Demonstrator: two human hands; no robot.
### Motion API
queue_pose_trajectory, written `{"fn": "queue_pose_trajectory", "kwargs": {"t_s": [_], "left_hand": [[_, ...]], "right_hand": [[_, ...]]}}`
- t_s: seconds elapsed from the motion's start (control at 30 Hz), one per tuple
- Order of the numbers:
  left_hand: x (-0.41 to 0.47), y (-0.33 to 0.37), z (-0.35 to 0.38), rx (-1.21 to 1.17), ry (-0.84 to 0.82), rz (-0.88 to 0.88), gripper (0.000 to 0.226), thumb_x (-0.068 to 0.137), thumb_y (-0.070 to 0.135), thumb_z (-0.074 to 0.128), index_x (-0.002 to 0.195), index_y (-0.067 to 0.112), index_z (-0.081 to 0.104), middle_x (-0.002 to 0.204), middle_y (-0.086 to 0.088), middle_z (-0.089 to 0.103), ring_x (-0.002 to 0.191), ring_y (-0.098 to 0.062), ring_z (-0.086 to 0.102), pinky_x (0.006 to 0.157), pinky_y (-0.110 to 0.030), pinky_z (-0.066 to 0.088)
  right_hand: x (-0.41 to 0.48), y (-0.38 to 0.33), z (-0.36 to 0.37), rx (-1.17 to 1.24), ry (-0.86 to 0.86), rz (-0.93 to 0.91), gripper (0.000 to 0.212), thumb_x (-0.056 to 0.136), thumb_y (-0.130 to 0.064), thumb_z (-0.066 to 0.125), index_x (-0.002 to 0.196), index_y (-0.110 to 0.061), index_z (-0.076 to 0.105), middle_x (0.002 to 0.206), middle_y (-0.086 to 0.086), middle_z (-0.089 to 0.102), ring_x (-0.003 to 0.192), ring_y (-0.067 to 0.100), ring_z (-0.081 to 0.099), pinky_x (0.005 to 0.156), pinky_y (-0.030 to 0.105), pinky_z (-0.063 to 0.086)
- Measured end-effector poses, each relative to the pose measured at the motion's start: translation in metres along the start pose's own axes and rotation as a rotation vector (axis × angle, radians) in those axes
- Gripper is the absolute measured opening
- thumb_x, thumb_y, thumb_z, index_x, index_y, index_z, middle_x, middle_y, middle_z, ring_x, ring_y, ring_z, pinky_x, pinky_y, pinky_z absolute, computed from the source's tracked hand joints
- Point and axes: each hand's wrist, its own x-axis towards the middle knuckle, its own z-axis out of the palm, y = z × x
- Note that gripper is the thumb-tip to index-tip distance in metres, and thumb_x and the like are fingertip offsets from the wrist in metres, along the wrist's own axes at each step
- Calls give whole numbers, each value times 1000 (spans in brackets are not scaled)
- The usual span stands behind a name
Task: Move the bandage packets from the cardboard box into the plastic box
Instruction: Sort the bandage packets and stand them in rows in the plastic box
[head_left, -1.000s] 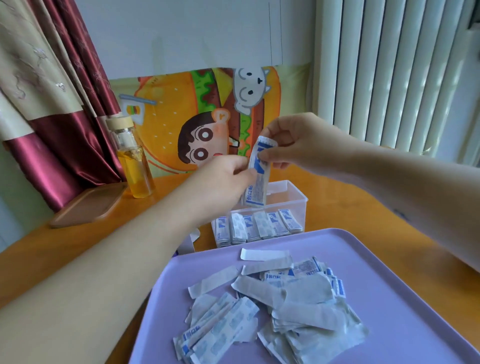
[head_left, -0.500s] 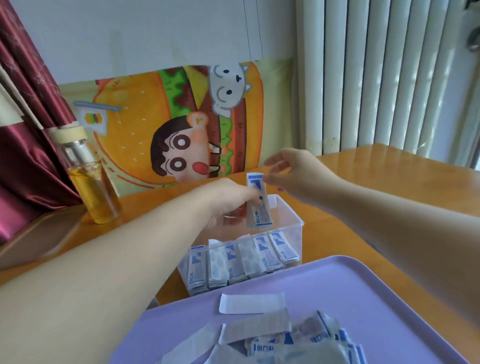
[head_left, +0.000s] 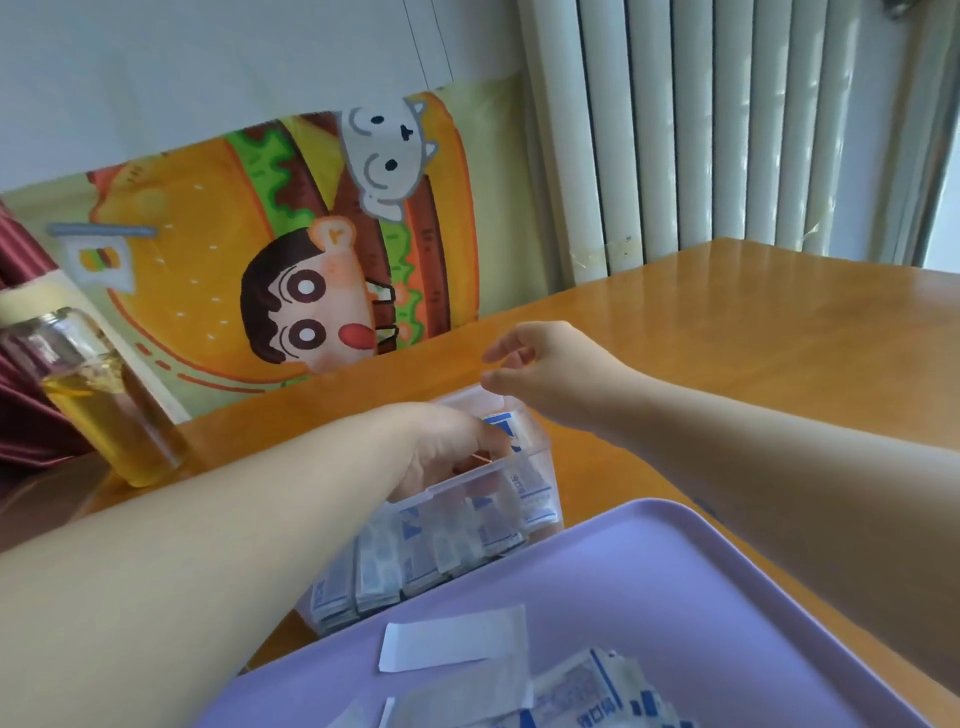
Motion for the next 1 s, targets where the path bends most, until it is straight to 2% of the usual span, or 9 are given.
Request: {"fn": "queue_pose_trajectory", "kwargs": {"t_s": [0.07,0.17,0.33,0.4,0.47,0.57,0.77,0.87,1.0], "left_hand": [[1,0,2,14,-18,-1,14,92,18,54,81,14,60,61,1,63,57,-8,61,53,-19,42],[3,1,3,102,21,78,9,89,13,59,95,9,64,87,-8,68,77,-16,63,70,-24,46],[-3,6,4,230,66,178,17,89,12,60,105,8,64,99,-14,70,90,-23,68,68,-27,54],[-7,10,4,262,57,178,8,92,13,55,92,10,62,90,-13,67,81,-21,65,71,-26,53],[-10,11,4,251,37,144,16,96,14,47,85,11,59,79,-8,59,68,-15,57,63,-20,49],[-10,11,2,290,82,144,20,97,14,46,107,3,60,77,-7,63,63,-12,61,61,-20,52],[-24,12,3,340,134,173,20,98,12,44,116,5,49,89,-13,66,76,-20,66,65,-24,53],[-40,10,0,396,218,222,27,98,13,45,124,8,44,97,-13,66,78,-22,65,63,-26,51],[-68,-2,-7,664,538,467,29,91,20,52,120,20,51,103,-1,67,90,-18,63,73,-29,51]], "right_hand": [[0,0,0,17,-10,3,26,88,-24,63,113,-17,62,90,-6,53,76,7,53,60,13,41],[0,1,2,38,-23,2,26,88,-24,63,113,-17,62,85,-8,51,69,4,49,54,15,39],[0,1,2,39,-23,-3,26,87,-25,64,112,-17,62,77,-12,45,65,2,45,53,15,34],[-1,0,1,24,-20,-6,26,87,-26,64,112,-18,63,77,-13,45,66,2,45,53,15,35],[-1,0,-1,6,-18,-9,26,87,-25,64,112,-18,63,77,-12,46,67,3,46,54,16,36],[0,1,-2,3,-23,1,27,87,-21,64,113,-18,62,78,-10,48,68,4,47,55,16,37],[-6,0,-6,-23,10,-26,25,87,-21,63,112,-19,63,86,-8,52,72,6,50,54,16,38],[-18,-5,-12,-49,85,-49,22,87,-19,62,108,-18,64,94,-4,55,69,5,49,52,16,35],[-49,-17,-21,-151,122,-132,15,86,-18,60,99,-19,66,88,-4,59,73,9,52,52,9,37]]}}
